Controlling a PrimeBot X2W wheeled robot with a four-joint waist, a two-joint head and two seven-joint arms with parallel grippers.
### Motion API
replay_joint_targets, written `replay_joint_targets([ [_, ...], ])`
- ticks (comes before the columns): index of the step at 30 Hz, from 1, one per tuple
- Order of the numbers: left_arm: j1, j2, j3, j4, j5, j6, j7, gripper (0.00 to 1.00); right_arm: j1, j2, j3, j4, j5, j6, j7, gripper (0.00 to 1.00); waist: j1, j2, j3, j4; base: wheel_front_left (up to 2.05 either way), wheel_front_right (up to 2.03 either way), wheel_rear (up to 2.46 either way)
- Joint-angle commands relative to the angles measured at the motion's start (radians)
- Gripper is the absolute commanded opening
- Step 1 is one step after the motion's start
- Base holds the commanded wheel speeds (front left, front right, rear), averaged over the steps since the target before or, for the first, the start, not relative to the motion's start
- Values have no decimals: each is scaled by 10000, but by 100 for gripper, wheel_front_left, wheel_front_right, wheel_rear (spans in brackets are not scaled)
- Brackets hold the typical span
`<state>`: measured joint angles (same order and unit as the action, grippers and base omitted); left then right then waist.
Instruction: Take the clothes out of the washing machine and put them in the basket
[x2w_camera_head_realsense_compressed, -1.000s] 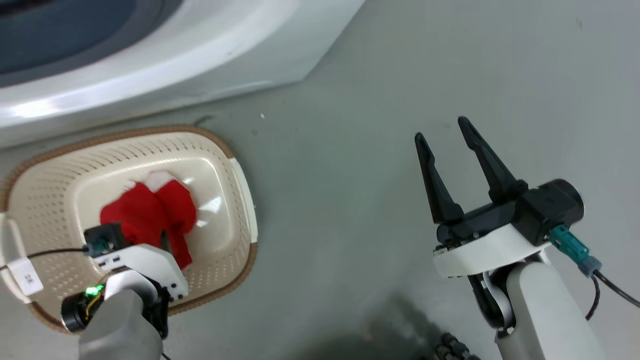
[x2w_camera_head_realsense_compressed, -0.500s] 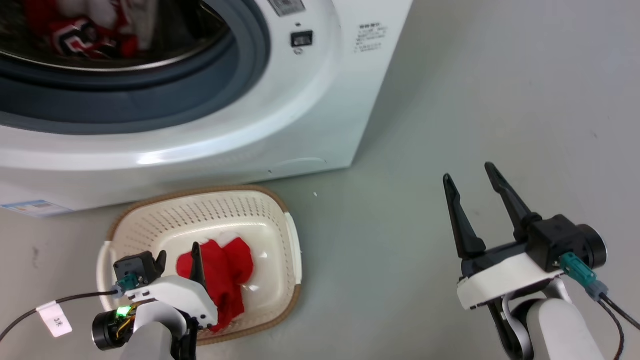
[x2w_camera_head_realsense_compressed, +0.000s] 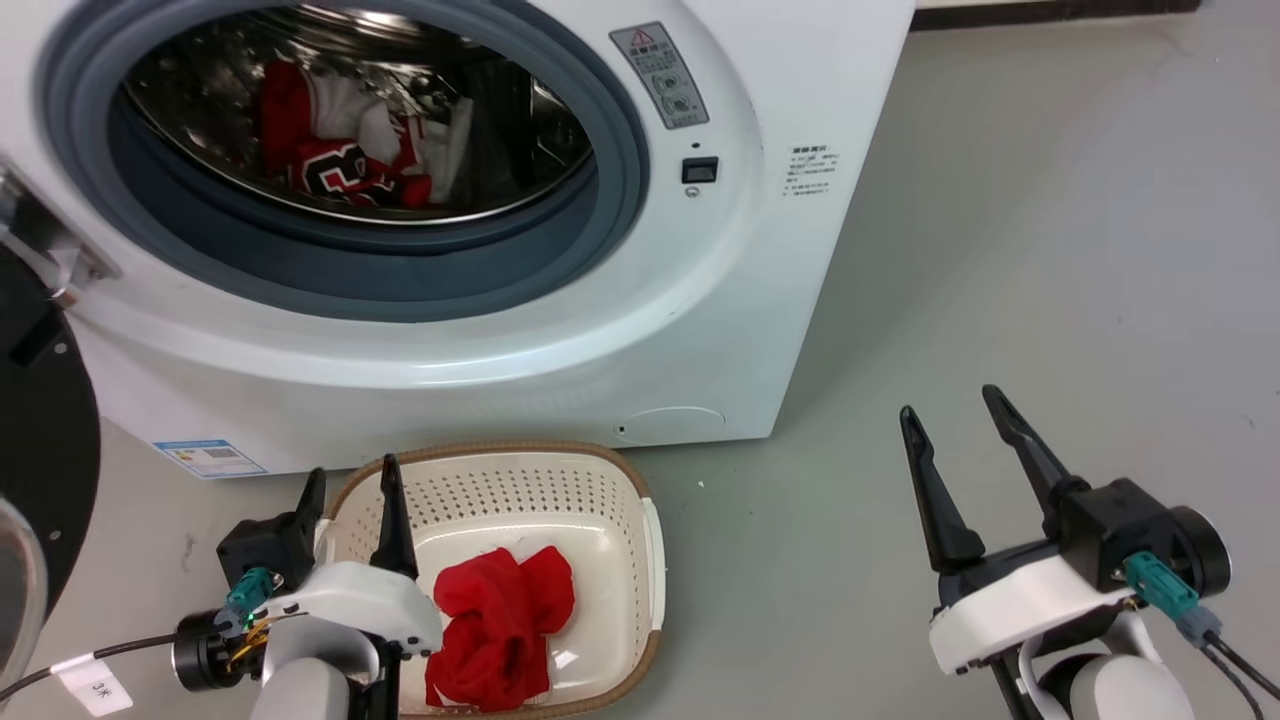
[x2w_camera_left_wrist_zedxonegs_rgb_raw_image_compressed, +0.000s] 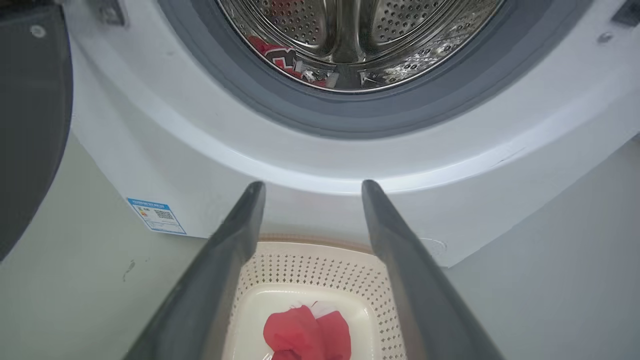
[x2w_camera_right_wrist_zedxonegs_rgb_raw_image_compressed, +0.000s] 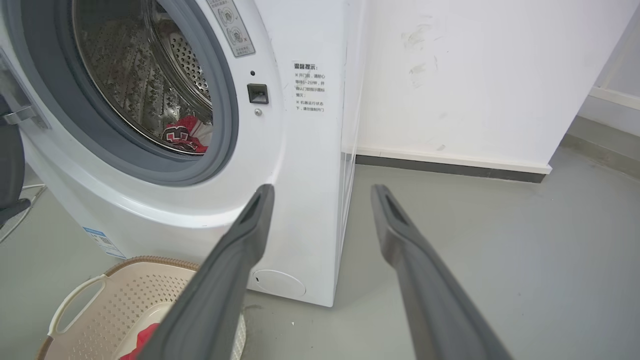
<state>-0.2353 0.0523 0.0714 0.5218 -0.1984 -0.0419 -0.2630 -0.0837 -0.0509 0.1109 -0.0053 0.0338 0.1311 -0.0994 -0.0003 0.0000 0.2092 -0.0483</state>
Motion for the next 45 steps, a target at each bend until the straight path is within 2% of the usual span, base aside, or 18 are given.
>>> replay_joint_targets([
  [1, 175, -24, -151, -423, -45, 157, -24, 100, 175, 14, 25, -146, 24, -7, 77, 100, 3, 0, -152, 110, 0, 0, 0],
  [5, 118, -28, -469, -1218, 184, 375, -25, 100, 270, 14, 3, -355, 85, -7, 146, 100, 3, 0, -125, 199, 0, 0, 0],
  [9, -295, -25, -588, -1403, 453, 404, -25, 100, 201, 15, 41, -474, 125, -7, 176, 100, 3, 0, 4, 232, 0, 0, 0],
  [19, -2989, 744, -905, 362, 1074, 63, -23, 100, -465, 16, 396, -641, 259, -7, 14, 100, 3, 0, 1090, -157, 0, 0, 0],
  [30, -6488, 2089, -1044, 2667, 1422, -128, 788, 100, -1179, 17, 790, -193, 691, -7, -529, 100, 3, 0, 2495, -1123, 0, 0, 0],
  [45, -10103, 4231, -1856, 4961, 2261, -591, 3740, 100, -2065, 17, 1696, 644, 1487, -7, -1327, 100, 3, 0, 3927, -2515, 0, 0, 0],
])
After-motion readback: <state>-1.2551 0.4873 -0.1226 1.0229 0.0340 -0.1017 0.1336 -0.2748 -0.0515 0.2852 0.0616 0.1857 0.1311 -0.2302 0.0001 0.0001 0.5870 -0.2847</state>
